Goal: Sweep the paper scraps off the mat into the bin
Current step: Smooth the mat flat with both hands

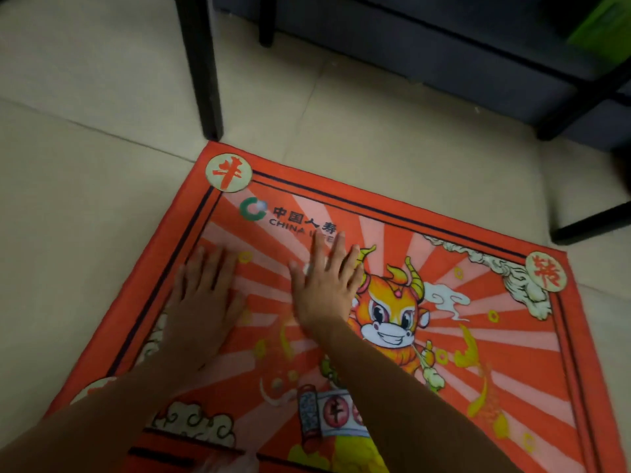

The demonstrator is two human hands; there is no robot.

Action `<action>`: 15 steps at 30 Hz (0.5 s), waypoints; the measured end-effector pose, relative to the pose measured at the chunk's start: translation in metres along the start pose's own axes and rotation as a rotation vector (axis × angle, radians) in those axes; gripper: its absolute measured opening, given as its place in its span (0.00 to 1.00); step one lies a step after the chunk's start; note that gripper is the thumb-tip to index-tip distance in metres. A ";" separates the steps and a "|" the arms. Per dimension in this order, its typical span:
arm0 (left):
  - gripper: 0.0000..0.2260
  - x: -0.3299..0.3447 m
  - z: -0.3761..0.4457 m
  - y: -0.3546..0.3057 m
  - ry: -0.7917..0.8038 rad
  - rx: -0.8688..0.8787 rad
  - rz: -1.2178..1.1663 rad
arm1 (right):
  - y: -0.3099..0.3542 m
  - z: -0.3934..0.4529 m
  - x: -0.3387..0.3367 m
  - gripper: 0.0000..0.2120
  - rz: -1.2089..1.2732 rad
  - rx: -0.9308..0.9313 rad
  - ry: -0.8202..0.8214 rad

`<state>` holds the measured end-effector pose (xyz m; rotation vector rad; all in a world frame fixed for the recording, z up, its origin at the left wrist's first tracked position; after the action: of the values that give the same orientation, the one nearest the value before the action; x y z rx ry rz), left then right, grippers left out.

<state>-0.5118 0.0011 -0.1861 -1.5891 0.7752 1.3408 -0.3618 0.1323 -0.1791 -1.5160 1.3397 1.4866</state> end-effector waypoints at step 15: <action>0.31 0.051 0.049 -0.043 0.106 0.280 0.087 | -0.103 0.047 -0.021 0.36 -0.014 0.140 -0.009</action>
<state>-0.4830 0.0673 -0.2270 -1.4252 1.0584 1.1576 -0.2781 0.2108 -0.1897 -1.4260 1.3943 1.3596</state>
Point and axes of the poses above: each hand's wrist, its own z-axis towards the middle knuckle, its own x-axis out of the palm, y = z × x, the point moved 9 cm from there along z, towards the middle knuckle, and after that the axes turned 2 degrees about x, right-handed, at the moved point
